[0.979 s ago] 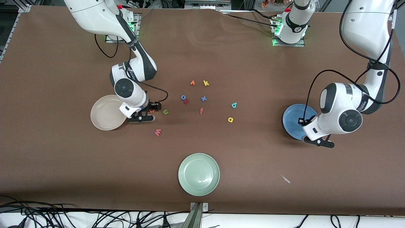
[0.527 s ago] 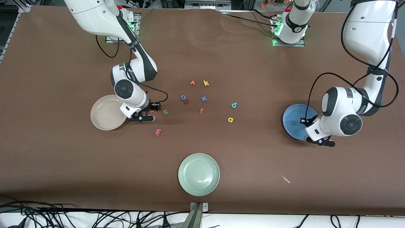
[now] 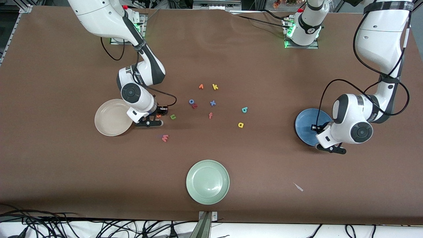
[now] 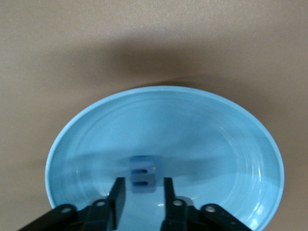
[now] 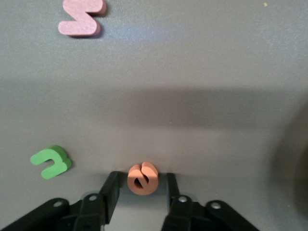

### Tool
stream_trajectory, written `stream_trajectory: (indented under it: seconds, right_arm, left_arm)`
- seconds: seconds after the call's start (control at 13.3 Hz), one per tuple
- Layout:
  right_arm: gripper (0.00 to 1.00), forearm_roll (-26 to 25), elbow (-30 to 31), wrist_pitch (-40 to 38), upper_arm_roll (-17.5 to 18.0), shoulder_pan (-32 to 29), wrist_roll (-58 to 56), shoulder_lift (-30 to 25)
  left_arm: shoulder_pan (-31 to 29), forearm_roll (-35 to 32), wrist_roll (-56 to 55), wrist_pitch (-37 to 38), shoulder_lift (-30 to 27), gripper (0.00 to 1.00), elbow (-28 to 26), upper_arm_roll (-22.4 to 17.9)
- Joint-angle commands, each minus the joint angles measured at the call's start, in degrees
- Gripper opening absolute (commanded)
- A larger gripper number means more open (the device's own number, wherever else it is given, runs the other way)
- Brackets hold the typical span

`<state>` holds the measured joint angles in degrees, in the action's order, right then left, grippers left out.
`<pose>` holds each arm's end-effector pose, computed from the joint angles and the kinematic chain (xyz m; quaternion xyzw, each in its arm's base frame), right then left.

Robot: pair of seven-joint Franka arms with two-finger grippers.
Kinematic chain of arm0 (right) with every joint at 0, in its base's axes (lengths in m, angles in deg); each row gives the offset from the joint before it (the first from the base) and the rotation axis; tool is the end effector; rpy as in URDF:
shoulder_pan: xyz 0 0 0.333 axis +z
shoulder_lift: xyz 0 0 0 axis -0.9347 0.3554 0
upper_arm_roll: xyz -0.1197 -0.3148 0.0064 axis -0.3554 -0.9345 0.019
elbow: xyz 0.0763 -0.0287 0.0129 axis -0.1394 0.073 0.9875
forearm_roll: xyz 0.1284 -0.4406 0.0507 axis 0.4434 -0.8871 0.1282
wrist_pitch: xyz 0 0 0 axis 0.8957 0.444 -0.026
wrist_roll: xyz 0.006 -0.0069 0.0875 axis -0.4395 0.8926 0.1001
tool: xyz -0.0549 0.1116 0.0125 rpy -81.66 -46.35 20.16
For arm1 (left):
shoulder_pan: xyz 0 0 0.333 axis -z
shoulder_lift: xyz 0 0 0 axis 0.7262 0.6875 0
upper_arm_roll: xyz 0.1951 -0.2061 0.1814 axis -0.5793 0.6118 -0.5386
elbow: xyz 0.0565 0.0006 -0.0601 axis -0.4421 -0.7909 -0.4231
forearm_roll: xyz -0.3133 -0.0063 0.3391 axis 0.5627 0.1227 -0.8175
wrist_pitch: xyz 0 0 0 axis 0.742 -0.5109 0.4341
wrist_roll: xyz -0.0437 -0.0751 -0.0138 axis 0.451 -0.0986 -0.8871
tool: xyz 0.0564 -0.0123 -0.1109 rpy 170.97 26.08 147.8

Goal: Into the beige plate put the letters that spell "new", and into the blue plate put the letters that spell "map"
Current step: 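Drop the blue m into the blue plate while the right gripper grasps the orange e, then place the orange e on the beige plate while the left gripper grasps the yellow d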

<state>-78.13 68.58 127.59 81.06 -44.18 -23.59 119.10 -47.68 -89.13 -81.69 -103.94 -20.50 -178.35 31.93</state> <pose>0.5757 0.2701 0.1168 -0.9981 -0.0234 0.0559 0.0064 0.6891 -0.0014 0.1368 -0.9844 0.0854 0.1523 0.0197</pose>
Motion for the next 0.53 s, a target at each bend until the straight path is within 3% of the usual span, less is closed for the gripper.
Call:
stream_trajectory:
  seconds: [0.0,0.23,0.45]
  right_arm:
    - [0.43,0.97,-0.11,0.71,0.39,-0.04,-0.15,0.31]
    - [0.39,0.97,-0.11,0.80,0.39,-0.13,-0.07,0.31]
    - [0.35,0.97,-0.29,0.80,0.39,-0.31,-0.07,0.31]
  left_arm:
    - [-0.47,-1.73,-0.28,0.17,-1.22,1.00,-0.32,0.76]
    - [0.75,-1.03,-0.36,4.12,-4.73,1.00,0.73,2.24]
    - [1.11,-0.94,-5.69,4.84,-6.85,1.00,0.74,8.99]
